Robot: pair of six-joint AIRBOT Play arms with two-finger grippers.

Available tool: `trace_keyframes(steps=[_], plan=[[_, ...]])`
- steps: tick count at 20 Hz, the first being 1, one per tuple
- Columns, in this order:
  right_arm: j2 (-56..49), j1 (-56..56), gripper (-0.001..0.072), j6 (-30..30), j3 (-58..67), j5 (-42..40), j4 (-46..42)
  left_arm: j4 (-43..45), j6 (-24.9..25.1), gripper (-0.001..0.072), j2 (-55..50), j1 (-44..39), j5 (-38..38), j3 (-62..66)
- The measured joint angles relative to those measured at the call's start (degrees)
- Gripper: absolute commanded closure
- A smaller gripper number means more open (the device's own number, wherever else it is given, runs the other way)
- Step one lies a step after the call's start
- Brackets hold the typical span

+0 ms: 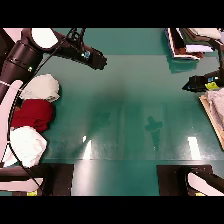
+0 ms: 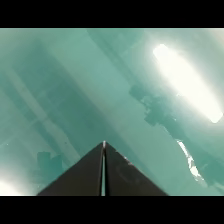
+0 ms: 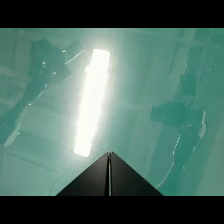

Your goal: Fold the shirts.

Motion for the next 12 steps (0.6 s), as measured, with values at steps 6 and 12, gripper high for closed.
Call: trace_keyframes(steps=[6, 12], plan=[[0.0, 0.0, 0.0693, 0.0, 0.0, 0.3, 0.0, 0.0, 0.0, 0.0672, 0.0, 0.0, 0.0, 0.0], [0.0, 0.0, 0.0693, 0.0, 0.0, 1.9, 0.0, 0.0, 0.0, 0.0672, 0.0, 0.0, 0.0, 0.0]])
